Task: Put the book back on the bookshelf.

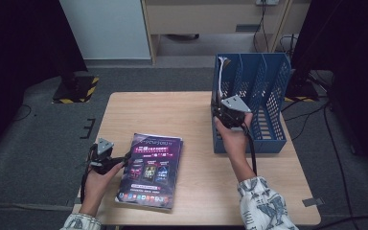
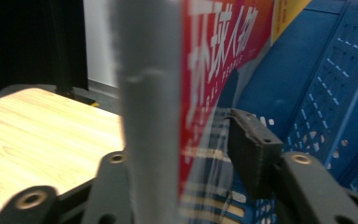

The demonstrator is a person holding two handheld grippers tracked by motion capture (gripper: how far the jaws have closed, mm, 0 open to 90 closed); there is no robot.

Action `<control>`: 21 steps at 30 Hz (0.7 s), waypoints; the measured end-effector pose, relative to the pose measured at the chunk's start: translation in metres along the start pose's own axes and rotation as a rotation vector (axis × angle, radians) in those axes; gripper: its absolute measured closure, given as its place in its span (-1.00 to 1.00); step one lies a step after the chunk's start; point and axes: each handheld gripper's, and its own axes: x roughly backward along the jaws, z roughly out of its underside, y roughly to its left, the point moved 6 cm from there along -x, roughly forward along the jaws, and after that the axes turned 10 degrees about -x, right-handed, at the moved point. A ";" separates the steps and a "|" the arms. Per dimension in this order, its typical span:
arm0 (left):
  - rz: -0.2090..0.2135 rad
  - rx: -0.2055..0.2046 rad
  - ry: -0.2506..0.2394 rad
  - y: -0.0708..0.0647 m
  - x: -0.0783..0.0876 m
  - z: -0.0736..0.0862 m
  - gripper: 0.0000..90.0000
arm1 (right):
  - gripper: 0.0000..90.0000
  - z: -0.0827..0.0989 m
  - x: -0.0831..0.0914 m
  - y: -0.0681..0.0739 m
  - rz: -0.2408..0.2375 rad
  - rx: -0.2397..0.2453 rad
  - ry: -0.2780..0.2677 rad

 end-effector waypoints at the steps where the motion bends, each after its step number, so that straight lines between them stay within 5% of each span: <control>1: 0.000 0.001 0.001 0.000 0.000 0.000 -0.74 | 0.14 0.000 0.001 0.000 -0.003 0.000 0.001; 9: 0.001 0.000 0.002 0.000 0.001 0.000 -0.74 | -0.18 0.007 0.002 0.001 -0.027 -0.016 0.027; 21: -0.002 0.000 0.003 0.002 0.003 0.001 -0.74 | -0.40 0.011 0.005 0.004 -0.060 -0.034 0.054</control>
